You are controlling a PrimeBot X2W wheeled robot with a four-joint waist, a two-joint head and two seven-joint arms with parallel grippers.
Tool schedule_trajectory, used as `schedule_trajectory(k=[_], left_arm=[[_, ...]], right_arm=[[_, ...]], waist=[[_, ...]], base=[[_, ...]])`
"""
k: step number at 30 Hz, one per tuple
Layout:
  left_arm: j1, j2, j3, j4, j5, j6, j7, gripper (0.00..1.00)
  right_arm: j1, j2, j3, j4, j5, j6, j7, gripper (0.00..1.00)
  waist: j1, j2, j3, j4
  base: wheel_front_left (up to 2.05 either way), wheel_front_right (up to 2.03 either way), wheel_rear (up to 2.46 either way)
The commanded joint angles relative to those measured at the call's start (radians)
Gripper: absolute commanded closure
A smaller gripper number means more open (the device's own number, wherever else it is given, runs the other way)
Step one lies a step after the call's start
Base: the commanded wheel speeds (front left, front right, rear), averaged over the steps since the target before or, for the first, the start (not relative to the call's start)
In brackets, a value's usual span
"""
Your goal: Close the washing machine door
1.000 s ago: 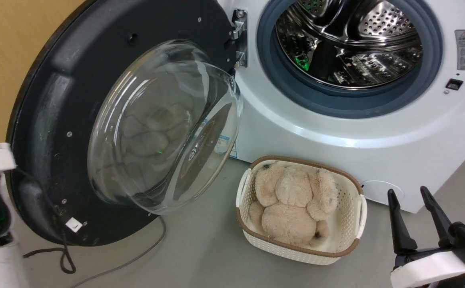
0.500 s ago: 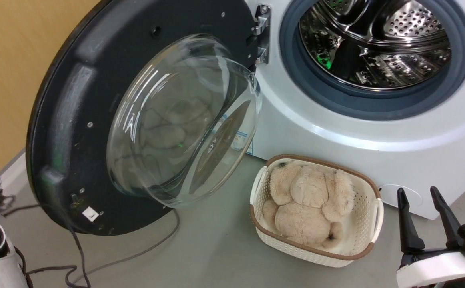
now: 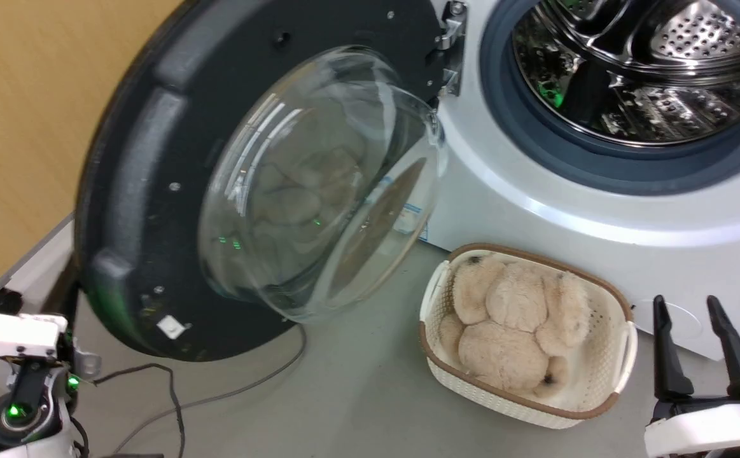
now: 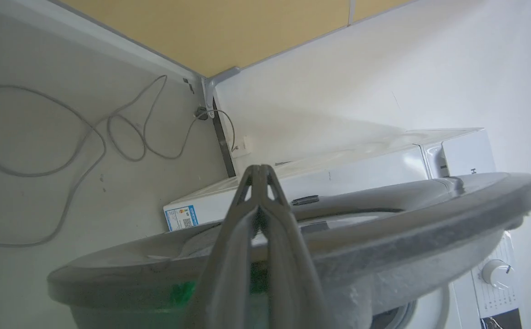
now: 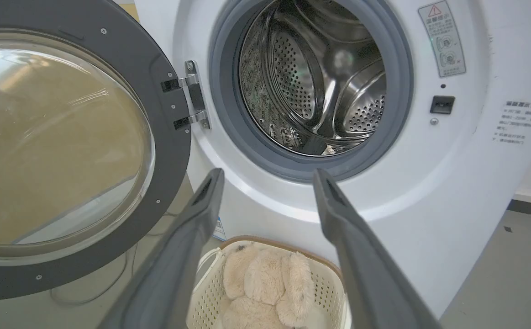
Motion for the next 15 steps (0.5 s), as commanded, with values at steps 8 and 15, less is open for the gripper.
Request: schedule_trajectory(k=[8, 15], left_arm=[[0.145, -0.025, -0.147, -0.124, -0.146, -0.02, 0.166, 1.0], [0.295, -0.032, -0.344, -0.307, -0.237, -0.027, 0.278, 1.0]], right_arm=[[-0.009, 0.004, -0.025, 0.001, 0.021, 0.001, -0.027, 0.0], [-0.021, 0.005, -0.03, 0.006, 0.031, 0.001, -0.041, 0.0]], waist=[[0.0, 0.0, 0.009, 0.039], [0.0, 0.0, 0.018, 0.06]], base=[[0.0, 0.0, 0.0], [0.0, 0.0, 0.0]])
